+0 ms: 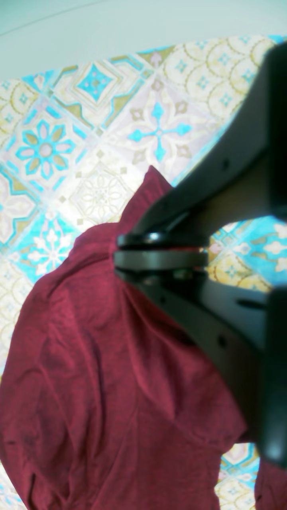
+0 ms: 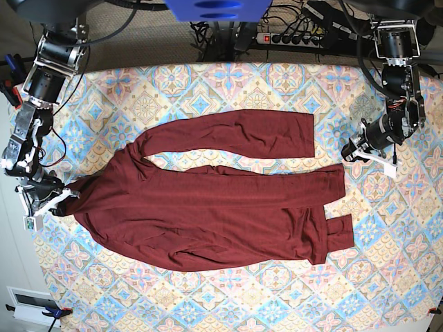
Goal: Layout the t-shirt on the table in an organized manner, then fold the t-shirt properly
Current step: 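Release the shirt with the left gripper and reach for the sleeve, then grasp the sleeve cuff with the left gripper and lift it away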
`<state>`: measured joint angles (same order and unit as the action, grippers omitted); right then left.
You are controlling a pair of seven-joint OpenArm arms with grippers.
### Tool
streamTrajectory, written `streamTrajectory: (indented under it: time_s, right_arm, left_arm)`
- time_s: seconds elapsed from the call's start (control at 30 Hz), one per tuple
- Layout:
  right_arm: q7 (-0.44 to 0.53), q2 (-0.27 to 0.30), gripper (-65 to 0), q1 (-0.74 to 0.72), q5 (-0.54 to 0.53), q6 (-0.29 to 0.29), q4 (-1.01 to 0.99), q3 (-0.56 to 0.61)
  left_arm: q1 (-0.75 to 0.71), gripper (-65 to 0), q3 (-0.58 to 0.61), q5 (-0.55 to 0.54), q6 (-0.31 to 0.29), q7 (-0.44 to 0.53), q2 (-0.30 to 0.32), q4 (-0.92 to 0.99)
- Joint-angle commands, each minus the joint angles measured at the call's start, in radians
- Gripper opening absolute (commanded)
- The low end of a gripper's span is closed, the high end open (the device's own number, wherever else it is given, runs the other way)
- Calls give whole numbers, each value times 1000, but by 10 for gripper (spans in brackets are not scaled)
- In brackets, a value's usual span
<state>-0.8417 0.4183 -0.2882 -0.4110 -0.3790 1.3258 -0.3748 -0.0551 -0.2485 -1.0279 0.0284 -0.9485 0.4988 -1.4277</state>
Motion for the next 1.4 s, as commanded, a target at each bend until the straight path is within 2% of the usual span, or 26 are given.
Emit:
streamTrajectory:
  time_s: [0.0, 0.1, 0.23, 0.3, 0.5, 0.63, 0.73, 0.87, 0.93, 1.03, 1.1, 1.23, 1.3, 1.37]
  right_arm:
    - [26, 20, -650, -26, -12, -1, 18, -5]
    - [26, 18, -650, -24, -12, -1, 18, -3]
    - [26, 18, -650, -23, -12, -1, 18, -3]
    - [26, 18, -650, -16, -12, -1, 18, -3]
    - [26, 18, -650, -9, -12, -1, 18, -3]
    - [26, 18, -650, -9, -12, -1, 18, -3]
    - [26, 18, -650, -9, -12, -1, 18, -3]
    - [26, 18, -650, -9, -12, -1, 19, -3]
    - [26, 18, -650, -9, -12, -1, 19, -3]
    - [26, 18, -650, -10, -12, -1, 19, -3]
    - [26, 18, -650, -10, -12, -1, 19, -3]
    - [26, 18, -650, -10, -12, -1, 21, -8]
    - [26, 18, -650, -10, -12, -1, 25, -10]
    - [26, 18, -650, -10, -12, -1, 22, -11]
  left_arm:
    - [10, -533, -1, -15, -9, 7, 19, -18]
    - [-16, -533, 44, -18, -14, -14, -1, -25]
    - [-56, -534, 114, -18, -124, -20, -9, -75]
    - [-88, -534, 110, -18, -161, -20, -47, -94]
    - [-171, -513, 59, -18, -164, -20, -99, -98]
    - [-182, -407, 64, -16, -163, -17, -104, -97]
    - [-179, -336, 64, -12, -163, -20, -141, -97]
    - [-173, -328, 108, 1, -163, -17, -176, -91]
    - [-162, -329, 146, 45, -163, -16, -187, -91]
    - [-136, -375, 206, 151, -163, -20, -222, -91]
    - [-131, -459, 228, 194, -163, -20, -226, -91]
    - [-130, -647, 217, 195, -163, -22, -236, -97]
    - [-136, -650, 208, 194, -163, -22, -228, -109]
    - [-173, -650, 157, 188, -167, -22, -194, -173]
